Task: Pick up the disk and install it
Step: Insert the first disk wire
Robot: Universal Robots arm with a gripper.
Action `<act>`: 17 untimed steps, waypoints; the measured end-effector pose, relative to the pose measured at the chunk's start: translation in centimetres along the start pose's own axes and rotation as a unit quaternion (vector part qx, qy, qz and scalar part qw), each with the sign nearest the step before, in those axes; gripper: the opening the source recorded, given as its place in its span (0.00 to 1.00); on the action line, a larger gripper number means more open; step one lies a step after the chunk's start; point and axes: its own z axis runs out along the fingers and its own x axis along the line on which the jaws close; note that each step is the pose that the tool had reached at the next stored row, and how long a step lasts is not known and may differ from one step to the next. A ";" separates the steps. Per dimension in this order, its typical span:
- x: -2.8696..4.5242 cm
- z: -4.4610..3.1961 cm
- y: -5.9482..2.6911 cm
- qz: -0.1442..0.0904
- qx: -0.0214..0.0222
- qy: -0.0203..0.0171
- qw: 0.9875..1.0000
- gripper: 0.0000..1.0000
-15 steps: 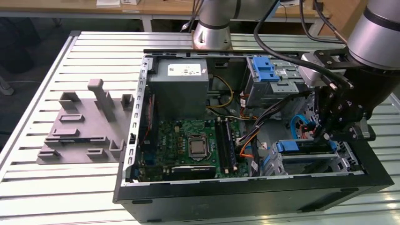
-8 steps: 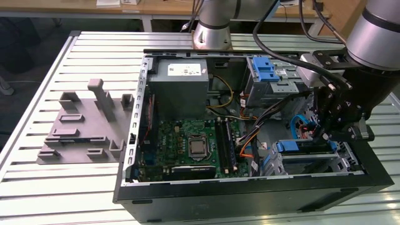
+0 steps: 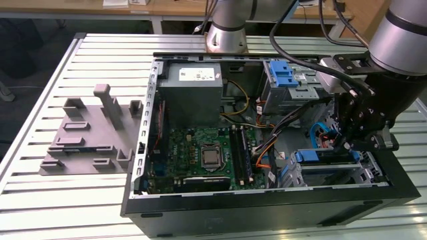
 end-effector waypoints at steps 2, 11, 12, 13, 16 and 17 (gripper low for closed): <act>-0.01 0.04 0.00 0.000 0.000 0.000 1.000 0.16; 0.00 -0.09 -0.02 0.001 0.000 -0.001 1.000 0.16; 0.00 -0.06 -0.03 0.001 0.000 -0.001 1.000 0.16; 0.00 -0.01 -0.03 0.002 0.000 -0.001 1.000 0.16; -0.01 0.20 -0.02 0.002 0.000 -0.001 1.000 0.16; 0.00 0.23 -0.02 0.002 0.000 -0.001 1.000 0.16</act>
